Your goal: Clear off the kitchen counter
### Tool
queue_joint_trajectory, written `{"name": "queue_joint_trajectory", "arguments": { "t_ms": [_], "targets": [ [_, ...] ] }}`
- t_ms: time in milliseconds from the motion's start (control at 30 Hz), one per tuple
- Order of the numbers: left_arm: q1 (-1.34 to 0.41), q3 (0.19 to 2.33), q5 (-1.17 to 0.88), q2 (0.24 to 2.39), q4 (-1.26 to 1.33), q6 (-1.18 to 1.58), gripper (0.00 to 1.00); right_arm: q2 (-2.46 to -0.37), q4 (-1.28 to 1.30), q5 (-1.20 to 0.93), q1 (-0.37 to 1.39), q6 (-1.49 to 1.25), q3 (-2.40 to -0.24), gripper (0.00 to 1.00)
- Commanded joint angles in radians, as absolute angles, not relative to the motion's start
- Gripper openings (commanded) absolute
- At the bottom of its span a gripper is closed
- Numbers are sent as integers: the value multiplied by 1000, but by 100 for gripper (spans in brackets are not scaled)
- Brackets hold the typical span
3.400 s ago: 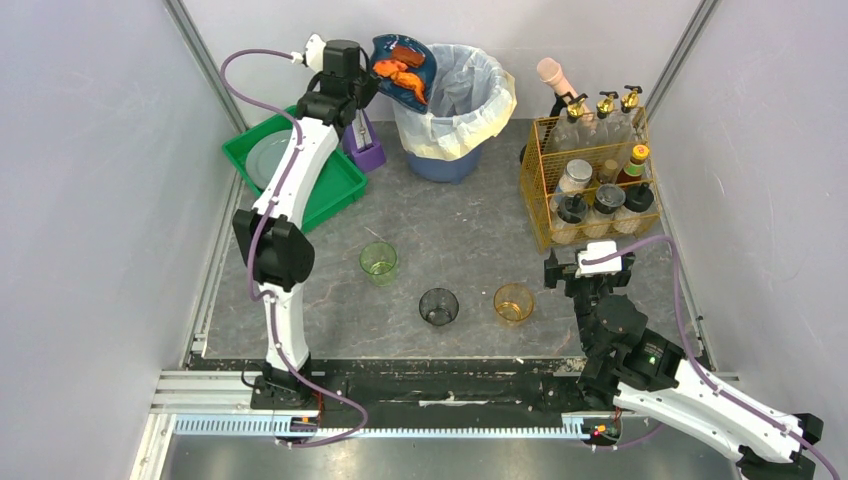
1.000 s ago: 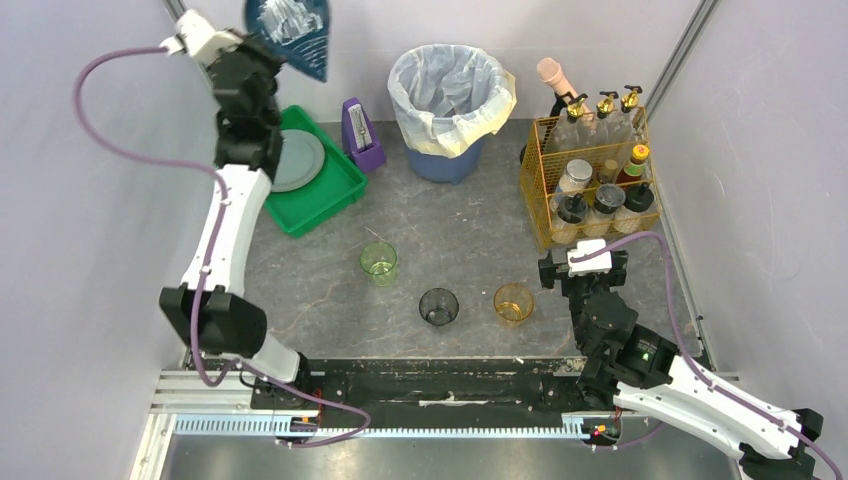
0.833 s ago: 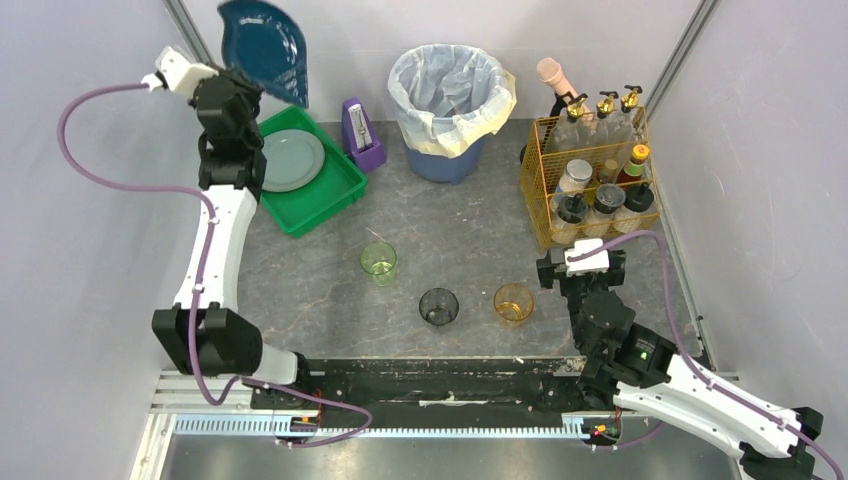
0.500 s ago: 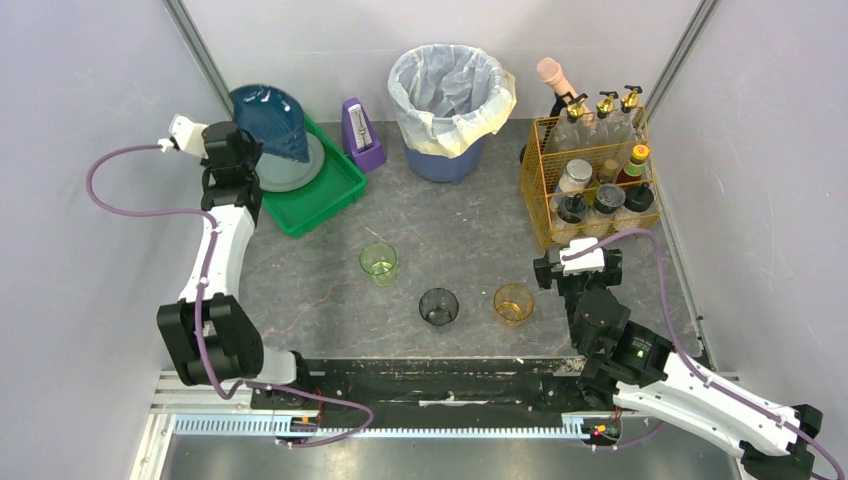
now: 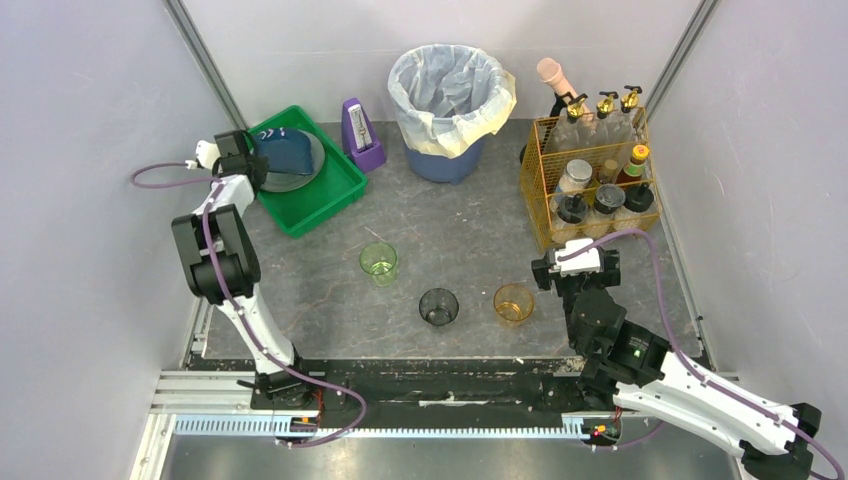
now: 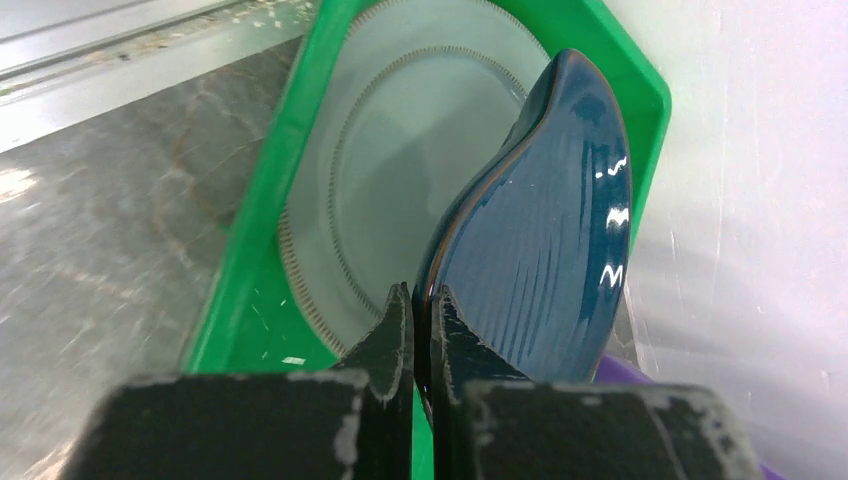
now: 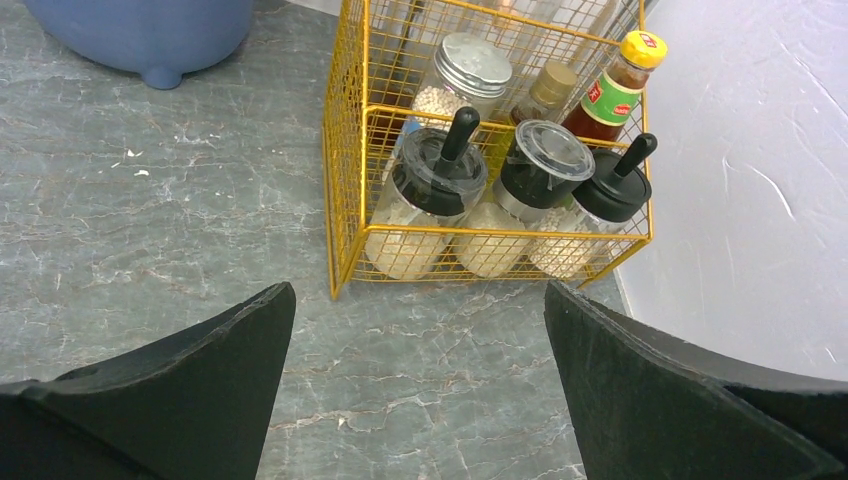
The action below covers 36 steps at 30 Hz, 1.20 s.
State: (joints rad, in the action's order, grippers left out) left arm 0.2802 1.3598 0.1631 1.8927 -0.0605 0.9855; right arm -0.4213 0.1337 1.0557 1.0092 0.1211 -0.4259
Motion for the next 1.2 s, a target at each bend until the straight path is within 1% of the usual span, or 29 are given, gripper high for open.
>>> {"name": "queue_joint_trajectory", "arguments": {
  "t_ms": [0, 300, 433, 467, 600, 667, 800, 967, 1167],
  "targets": [
    [284, 1560, 91, 1981, 31, 1055, 2, -429, 85, 1080, 1013, 145, -417, 98],
    [284, 1700, 97, 2151, 5, 1051, 2, -457, 71, 1080, 1012, 170, -407, 98],
    [287, 1728, 116, 2184, -36, 1045, 3, -467, 66, 1080, 1012, 178, -407, 98],
    [288, 1734, 113, 2191, -38, 1035, 4, -469, 66, 1081, 1012, 178, -407, 98],
    [288, 1755, 110, 2209, -64, 1002, 16, -466, 66, 1079, 1012, 178, -407, 98],
    [288, 1752, 113, 2208, -70, 981, 28, -464, 66, 1078, 1013, 178, -407, 98],
    [288, 1744, 134, 2197, -98, 942, 42, -459, 66, 1075, 1013, 175, -408, 98],
    [288, 1703, 162, 2148, -108, 893, 63, -453, 73, 1074, 1013, 165, -414, 98],
    [284, 1652, 133, 2053, -108, 816, 77, -440, 85, 1064, 1013, 146, -424, 98]
  ]
}}
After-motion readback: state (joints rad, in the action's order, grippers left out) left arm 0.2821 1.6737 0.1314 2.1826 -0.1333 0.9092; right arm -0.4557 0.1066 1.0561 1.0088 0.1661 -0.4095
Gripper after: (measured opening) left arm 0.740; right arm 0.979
